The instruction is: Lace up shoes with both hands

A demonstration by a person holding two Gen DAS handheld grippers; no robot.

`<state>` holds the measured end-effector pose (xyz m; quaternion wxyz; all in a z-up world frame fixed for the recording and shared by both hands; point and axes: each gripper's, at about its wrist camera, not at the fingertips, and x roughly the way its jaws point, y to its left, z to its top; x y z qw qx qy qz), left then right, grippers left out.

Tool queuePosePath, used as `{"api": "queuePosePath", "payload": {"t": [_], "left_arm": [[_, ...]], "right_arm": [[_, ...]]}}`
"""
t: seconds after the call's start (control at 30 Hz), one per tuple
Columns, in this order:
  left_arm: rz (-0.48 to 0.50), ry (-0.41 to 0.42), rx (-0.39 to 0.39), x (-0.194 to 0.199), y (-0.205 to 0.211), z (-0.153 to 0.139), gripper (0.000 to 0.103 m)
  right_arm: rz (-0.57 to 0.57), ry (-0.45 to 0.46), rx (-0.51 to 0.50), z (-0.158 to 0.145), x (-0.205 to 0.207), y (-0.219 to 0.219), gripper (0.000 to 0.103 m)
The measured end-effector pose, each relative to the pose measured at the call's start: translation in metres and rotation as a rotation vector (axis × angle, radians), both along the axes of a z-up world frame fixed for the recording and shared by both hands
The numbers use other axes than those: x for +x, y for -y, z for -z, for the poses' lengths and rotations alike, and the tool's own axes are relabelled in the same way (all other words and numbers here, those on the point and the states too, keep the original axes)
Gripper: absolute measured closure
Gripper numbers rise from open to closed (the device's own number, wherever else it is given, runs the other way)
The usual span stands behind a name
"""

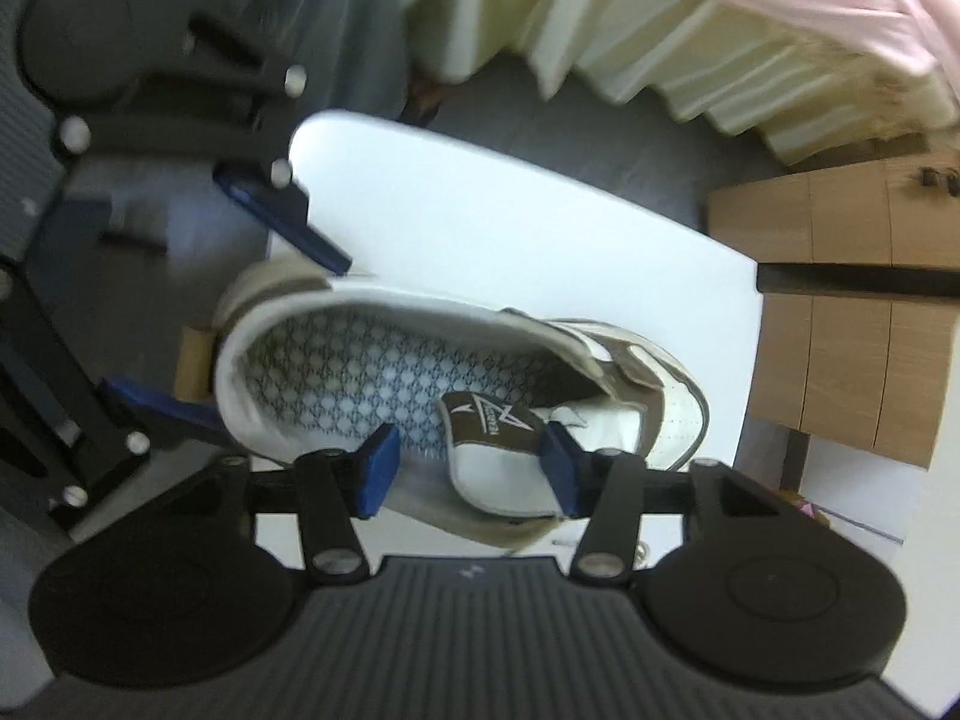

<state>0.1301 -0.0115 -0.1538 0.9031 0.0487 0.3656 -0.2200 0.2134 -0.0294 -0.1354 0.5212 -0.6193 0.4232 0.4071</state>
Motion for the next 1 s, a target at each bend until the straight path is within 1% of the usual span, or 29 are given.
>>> {"api": "queuePosePath", "payload": {"t": [0.13, 0.3, 0.33, 0.37, 0.43, 0.47, 0.53, 0.6, 0.67, 0.73, 0.83, 0.9, 1.0], "left_arm": [[0.004, -0.011, 0.019, 0.001, 0.002, 0.002, 0.034], [0.011, -0.007, 0.035, 0.000, 0.004, 0.002, 0.034], [0.009, -0.007, 0.035, 0.001, 0.003, 0.002, 0.034], [0.007, -0.006, 0.035, 0.001, 0.003, 0.002, 0.034], [0.001, -0.007, 0.036, 0.003, 0.003, 0.002, 0.033], [0.003, -0.002, 0.041, 0.004, 0.003, 0.003, 0.030], [0.002, 0.020, 0.062, 0.007, 0.004, 0.003, 0.024], [0.013, 0.028, 0.065, 0.010, 0.005, 0.004, 0.024], [0.020, 0.033, 0.071, 0.013, 0.007, 0.005, 0.024], [0.011, 0.030, 0.067, 0.017, 0.006, 0.005, 0.024], [-0.004, 0.026, 0.054, 0.020, 0.004, 0.006, 0.026], [-0.010, 0.025, 0.048, 0.021, 0.003, 0.006, 0.027], [-0.015, 0.023, 0.040, 0.022, 0.002, 0.006, 0.029]], "right_arm": [[-0.077, 0.061, -0.075, 0.017, -0.002, -0.004, 0.049], [-0.085, 0.071, -0.078, 0.022, -0.001, -0.002, 0.054], [-0.090, 0.074, -0.074, 0.021, -0.002, -0.002, 0.059], [-0.091, 0.075, -0.064, 0.019, -0.004, -0.001, 0.069], [-0.091, 0.078, -0.031, 0.013, -0.008, 0.000, 0.077], [-0.095, 0.089, -0.014, 0.009, -0.010, 0.000, 0.083], [-0.088, 0.116, 0.030, -0.001, -0.012, 0.000, 0.088], [-0.070, 0.143, 0.080, -0.013, -0.010, 0.001, 0.091], [-0.042, 0.153, 0.117, -0.023, -0.005, 0.003, 0.091], [0.010, 0.150, 0.159, -0.032, 0.003, 0.007, 0.091], [0.146, 0.117, 0.248, -0.047, 0.022, 0.016, 0.091], [0.260, 0.084, 0.326, -0.057, 0.038, 0.024, 0.091], [0.474, 0.007, 0.454, -0.068, 0.063, 0.041, 0.091]]}}
